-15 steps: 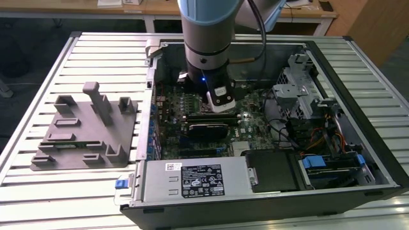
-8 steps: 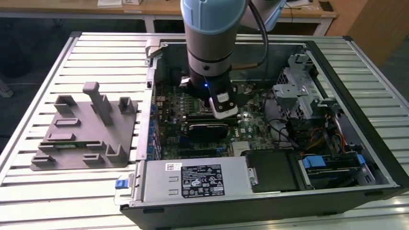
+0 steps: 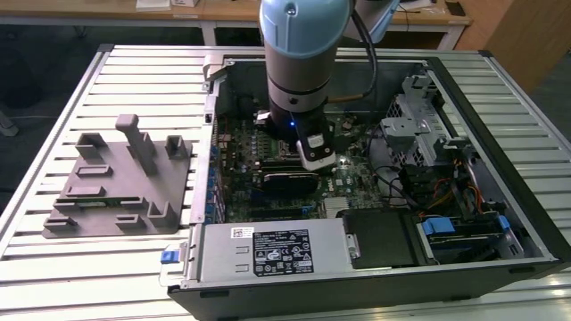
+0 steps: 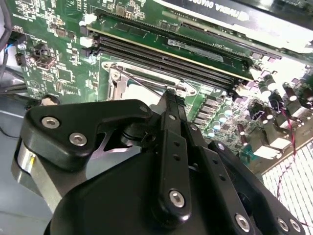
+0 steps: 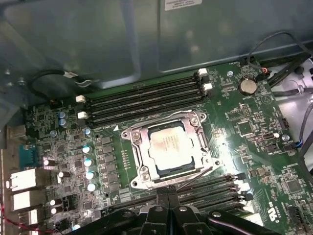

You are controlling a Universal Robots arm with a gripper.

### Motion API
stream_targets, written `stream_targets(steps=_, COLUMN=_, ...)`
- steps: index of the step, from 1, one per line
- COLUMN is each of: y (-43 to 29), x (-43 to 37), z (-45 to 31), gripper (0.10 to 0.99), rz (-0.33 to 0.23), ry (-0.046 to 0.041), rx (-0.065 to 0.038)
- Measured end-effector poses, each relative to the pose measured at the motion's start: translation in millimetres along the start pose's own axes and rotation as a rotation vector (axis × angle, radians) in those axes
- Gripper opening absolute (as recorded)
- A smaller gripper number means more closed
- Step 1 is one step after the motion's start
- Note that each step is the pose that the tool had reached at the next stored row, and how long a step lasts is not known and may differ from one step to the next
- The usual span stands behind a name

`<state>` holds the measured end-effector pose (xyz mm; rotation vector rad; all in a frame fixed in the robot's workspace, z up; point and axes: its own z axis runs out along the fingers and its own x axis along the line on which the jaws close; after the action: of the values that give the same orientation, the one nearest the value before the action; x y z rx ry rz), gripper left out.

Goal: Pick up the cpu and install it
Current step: 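Install the second cpu locking lever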

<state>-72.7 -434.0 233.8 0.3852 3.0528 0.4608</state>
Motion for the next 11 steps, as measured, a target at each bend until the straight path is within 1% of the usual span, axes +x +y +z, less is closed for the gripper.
stream_targets(steps=5, y=-2.3, x=1.5, z=6.3, gripper=0.106, rz=0.0, ry=0.0004, rx=-0.001)
stream_targets(steps=11, y=-5.9, x=8.8, z=11.5, gripper=0.106, rz=0.0, ry=0.0007, rx=-0.002)
